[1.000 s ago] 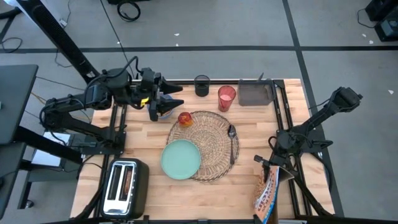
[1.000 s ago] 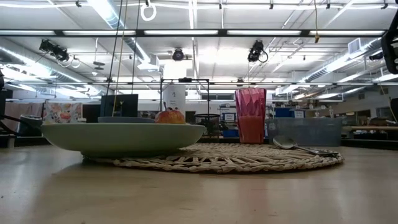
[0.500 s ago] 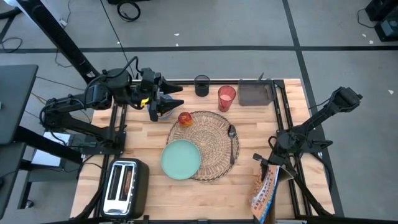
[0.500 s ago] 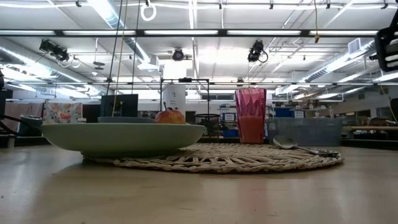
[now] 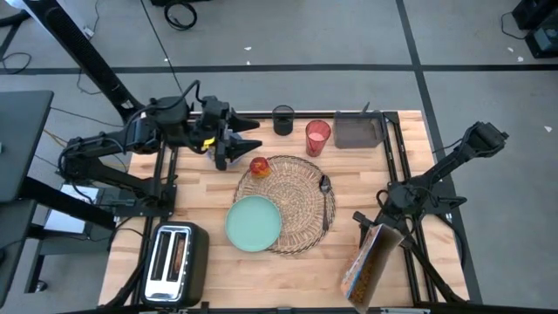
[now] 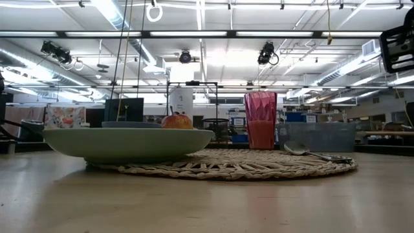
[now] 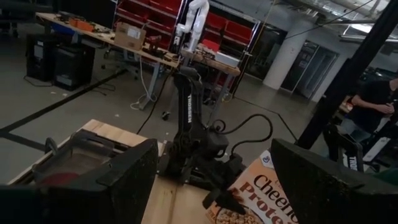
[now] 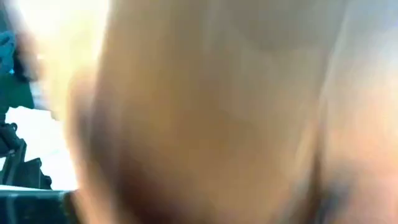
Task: Arrange a breakfast setting
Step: Pour the cereal from the orange cereal box into the blue bowl
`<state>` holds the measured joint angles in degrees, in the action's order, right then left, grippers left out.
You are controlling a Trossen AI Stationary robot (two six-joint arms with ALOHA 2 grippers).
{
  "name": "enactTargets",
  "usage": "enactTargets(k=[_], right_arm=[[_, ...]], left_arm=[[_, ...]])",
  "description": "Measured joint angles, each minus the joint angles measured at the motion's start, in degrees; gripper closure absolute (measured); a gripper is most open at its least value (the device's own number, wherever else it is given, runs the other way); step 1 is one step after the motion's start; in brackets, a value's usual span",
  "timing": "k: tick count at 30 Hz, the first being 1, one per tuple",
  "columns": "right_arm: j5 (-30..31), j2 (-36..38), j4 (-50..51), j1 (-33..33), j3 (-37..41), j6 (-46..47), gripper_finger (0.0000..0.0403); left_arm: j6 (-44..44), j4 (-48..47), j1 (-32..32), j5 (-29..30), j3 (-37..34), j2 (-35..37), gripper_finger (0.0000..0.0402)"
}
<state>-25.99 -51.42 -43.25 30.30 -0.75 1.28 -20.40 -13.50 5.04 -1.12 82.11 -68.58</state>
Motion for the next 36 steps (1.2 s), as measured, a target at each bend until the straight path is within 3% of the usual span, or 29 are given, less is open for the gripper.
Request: enactTargets(k=[10,24,36], right_arm=[[-0.60,0.07,-0.91,0.00,0.00,5.92,0.0084],[-4.06,0.66,4.97,0.07,-4.74,7.56,0.0082],[-5.17,6.96,4.86,0.07,-4.74,2.09,0.0083]], left_arm=[[0.09,-0.08,0.04,0.06,0.00,-0.08,0.0084],[0.39,-1.57,-0.66,-0.22,0.00,-0.08,0.0084],[0.70,-1.87,-1.18,-1.55,0.00,-0.08,0.0084]])
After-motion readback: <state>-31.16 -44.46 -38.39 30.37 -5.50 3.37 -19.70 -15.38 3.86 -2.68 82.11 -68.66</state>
